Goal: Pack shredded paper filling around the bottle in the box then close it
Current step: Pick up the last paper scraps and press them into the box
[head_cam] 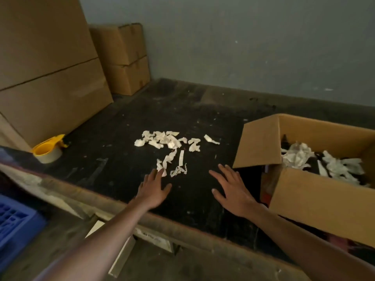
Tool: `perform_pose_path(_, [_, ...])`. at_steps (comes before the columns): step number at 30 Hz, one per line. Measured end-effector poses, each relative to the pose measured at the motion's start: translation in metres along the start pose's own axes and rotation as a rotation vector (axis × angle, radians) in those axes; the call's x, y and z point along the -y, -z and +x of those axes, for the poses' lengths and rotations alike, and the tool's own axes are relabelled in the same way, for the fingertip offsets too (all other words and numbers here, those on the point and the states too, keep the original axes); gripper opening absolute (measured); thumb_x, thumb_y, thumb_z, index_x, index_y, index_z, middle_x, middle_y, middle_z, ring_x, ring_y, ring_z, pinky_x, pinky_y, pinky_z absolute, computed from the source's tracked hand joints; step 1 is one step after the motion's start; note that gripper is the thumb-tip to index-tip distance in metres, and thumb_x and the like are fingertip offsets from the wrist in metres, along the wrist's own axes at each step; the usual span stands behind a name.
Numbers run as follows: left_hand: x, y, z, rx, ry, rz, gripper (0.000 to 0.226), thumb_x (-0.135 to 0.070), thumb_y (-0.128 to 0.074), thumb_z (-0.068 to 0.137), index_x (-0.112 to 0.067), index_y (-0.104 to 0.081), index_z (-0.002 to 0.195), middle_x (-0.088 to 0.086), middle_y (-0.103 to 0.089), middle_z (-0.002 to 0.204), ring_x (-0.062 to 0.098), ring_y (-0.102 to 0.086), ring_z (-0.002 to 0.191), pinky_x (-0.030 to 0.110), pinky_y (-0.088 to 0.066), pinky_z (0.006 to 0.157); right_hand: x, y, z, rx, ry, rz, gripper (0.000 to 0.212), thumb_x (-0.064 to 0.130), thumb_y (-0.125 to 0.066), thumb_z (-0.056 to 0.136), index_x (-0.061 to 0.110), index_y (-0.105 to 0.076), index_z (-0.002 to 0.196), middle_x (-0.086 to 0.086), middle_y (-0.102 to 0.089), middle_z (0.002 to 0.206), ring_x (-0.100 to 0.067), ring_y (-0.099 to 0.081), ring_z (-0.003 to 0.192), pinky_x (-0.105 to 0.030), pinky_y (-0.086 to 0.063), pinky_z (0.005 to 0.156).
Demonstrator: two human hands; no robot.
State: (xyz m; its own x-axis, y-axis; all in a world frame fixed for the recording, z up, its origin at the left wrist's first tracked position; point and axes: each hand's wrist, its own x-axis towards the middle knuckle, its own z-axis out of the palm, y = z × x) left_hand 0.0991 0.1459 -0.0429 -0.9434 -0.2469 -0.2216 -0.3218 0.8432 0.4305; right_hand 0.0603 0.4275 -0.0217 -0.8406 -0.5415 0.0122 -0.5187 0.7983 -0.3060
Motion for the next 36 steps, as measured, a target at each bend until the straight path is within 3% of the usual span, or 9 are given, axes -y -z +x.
perform_pose_path(6, [0.062, -0.02, 0.001, 0.155, 0.098, 0.029, 0.087, -0.061, -0.047, 0.092, -0.032, 0.003, 0.157, 0.009, 0.007, 0.165, 0.037, 0.003, 0.15, 0.053, -0.007, 0.12, -0.008, -0.072, -0.009, 0.174, -0.217, 0.008, 0.078, 0.065, -0.036, 0.093, 0.039, 0.004, 0.154, -0.005, 0.018, 0.163, -0.028, 0.019, 0.148, -0.056, 0.0, 0.119])
perform_pose_path(11, [0.085, -0.027, 0.024, 0.105, 0.064, 0.101, 0.096, -0.071, -0.043, 0.087, -0.031, 0.01, 0.156, 0.013, 0.011, 0.164, 0.039, 0.011, 0.149, 0.052, 0.0, 0.121, -0.001, -0.093, 0.016, 0.232, -0.351, 0.016, 0.094, 0.082, -0.033, 0.08, 0.044, 0.019, 0.149, -0.005, 0.033, 0.157, -0.028, 0.027, 0.145, -0.06, 0.007, 0.116])
perform_pose_path(17, [0.113, -0.015, 0.079, -0.001, 0.047, 0.138, 0.102, -0.078, -0.038, 0.083, -0.029, 0.016, 0.155, 0.016, 0.015, 0.163, 0.038, 0.016, 0.148, 0.05, 0.006, 0.119, 0.03, -0.11, 0.107, 0.216, -0.302, -0.049, 0.11, 0.098, -0.022, 0.059, 0.048, 0.027, 0.144, -0.006, 0.041, 0.151, -0.032, 0.032, 0.142, -0.065, 0.013, 0.111])
perform_pose_path(25, [0.14, 0.021, 0.162, -0.079, 0.084, -0.066, 0.087, -0.065, -0.038, 0.093, -0.03, 0.011, 0.155, 0.007, 0.017, 0.163, 0.024, 0.016, 0.149, 0.046, 0.004, 0.121, 0.077, -0.128, 0.243, 0.245, -0.043, 0.034, 0.093, 0.081, -0.032, 0.081, 0.047, 0.025, 0.145, -0.003, 0.03, 0.158, -0.024, 0.026, 0.146, -0.064, 0.005, 0.116])
perform_pose_path(28, [0.146, 0.034, 0.188, -0.102, 0.086, -0.149, 0.09, -0.069, -0.039, 0.089, -0.033, 0.009, 0.155, 0.005, 0.018, 0.164, 0.025, 0.012, 0.15, 0.049, 0.0, 0.121, 0.078, -0.117, 0.27, 0.025, 0.037, 0.142, 0.075, 0.074, -0.029, 0.09, 0.052, 0.014, 0.147, 0.004, 0.021, 0.162, -0.019, 0.021, 0.148, -0.059, 0.007, 0.117])
perform_pose_path(30, [0.147, 0.042, 0.205, -0.114, 0.079, -0.176, 0.094, -0.074, -0.039, 0.084, -0.034, 0.008, 0.155, 0.003, 0.017, 0.164, 0.027, 0.009, 0.151, 0.052, -0.004, 0.12, 0.053, -0.1, 0.291, -0.222, -0.163, 0.174, 0.068, 0.069, -0.026, 0.093, 0.048, 0.002, 0.151, 0.001, 0.011, 0.164, -0.023, 0.012, 0.149, -0.056, 0.009, 0.115])
perform_pose_path(32, [0.147, 0.051, 0.225, -0.122, 0.067, -0.172, 0.099, -0.08, -0.036, 0.079, -0.034, 0.007, 0.156, 0.003, 0.016, 0.164, 0.029, 0.007, 0.151, 0.055, -0.008, 0.12, 0.01, -0.082, 0.311, -0.339, -0.463, 0.169, 0.067, 0.069, -0.023, 0.093, 0.043, -0.005, 0.152, -0.003, 0.006, 0.164, -0.031, 0.006, 0.149, -0.061, 0.007, 0.113])
perform_pose_path(34, [0.145, 0.057, 0.247, -0.122, 0.066, -0.154, 0.102, -0.082, -0.034, 0.076, -0.032, 0.006, 0.156, 0.005, 0.013, 0.165, 0.032, 0.004, 0.151, 0.056, -0.011, 0.119, -0.038, -0.07, 0.325, -0.301, -0.703, 0.185, 0.067, 0.07, -0.02, 0.092, 0.044, -0.003, 0.152, -0.005, 0.006, 0.165, -0.037, 0.003, 0.149, -0.071, 0.001, 0.111])
perform_pose_path(36, [0.142, 0.061, 0.27, -0.1, 0.046, -0.146, 0.102, -0.082, -0.034, 0.077, -0.03, 0.004, 0.156, 0.008, 0.009, 0.165, 0.033, 0.001, 0.151, 0.058, -0.012, 0.119, -0.07, -0.068, 0.332, -0.178, -0.786, 0.259, 0.068, 0.073, -0.015, 0.09, 0.047, 0.001, 0.151, -0.005, 0.007, 0.165, -0.038, 0.005, 0.148, -0.071, -0.002, 0.112])
